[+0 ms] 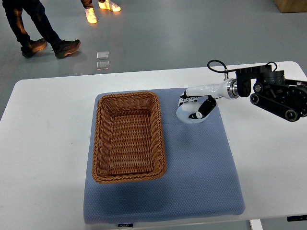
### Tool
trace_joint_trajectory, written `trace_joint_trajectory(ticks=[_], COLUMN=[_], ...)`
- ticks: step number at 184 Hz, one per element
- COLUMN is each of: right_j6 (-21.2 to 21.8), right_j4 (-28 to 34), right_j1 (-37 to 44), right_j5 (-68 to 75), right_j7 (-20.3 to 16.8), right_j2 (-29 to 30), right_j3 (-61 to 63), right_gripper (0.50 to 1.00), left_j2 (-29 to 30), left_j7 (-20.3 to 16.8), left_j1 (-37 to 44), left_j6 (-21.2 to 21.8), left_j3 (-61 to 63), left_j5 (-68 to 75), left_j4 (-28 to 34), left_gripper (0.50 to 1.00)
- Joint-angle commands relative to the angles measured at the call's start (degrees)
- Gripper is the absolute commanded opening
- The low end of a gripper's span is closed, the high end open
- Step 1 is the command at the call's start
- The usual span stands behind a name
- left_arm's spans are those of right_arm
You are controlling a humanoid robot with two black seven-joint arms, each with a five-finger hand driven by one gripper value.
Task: Place blue toy in brown basket
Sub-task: 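Carry the plush toy with the right hand over the wicker basket, then open the right hand to drop the toy and lift away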
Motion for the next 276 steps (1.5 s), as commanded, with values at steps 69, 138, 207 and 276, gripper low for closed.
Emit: trace_joint_trajectory(ticks=[69,138,207,276], right_j6=[-0.4,-1.6,-2.5,-7.7], right_j4=[-0.5,-6.8,-7.1,-12.9], right_j1=[11.6,9.5,6.8,-1.7], right_j5=[1.7,1.6,4.3,17.8], right_j7=[0.5,1.4,0.7,-7.3], right_j2=[15.0,22.0,21.9,18.1], right_j3=[-0.2,-3.6,-1.0,19.4], right_gripper=[0.574,0.742,0.919,0.917], left_j2=[0.0,0.0,0.0,0.0], left_j7=[0.0,0.0,0.0,0.0], left_j1=[-0.1,0.0,-0.2,-0.2], left_j6=[0.0,0.0,0.0,0.0], left_j3=[-0.2,-0.2,0.0,0.0], left_j5=[-0.1,-0.1,-0.1,-0.1], left_j4=[0.1,0.0,0.0,0.0], left_gripper=[1.0,1.0,1.0,1.0])
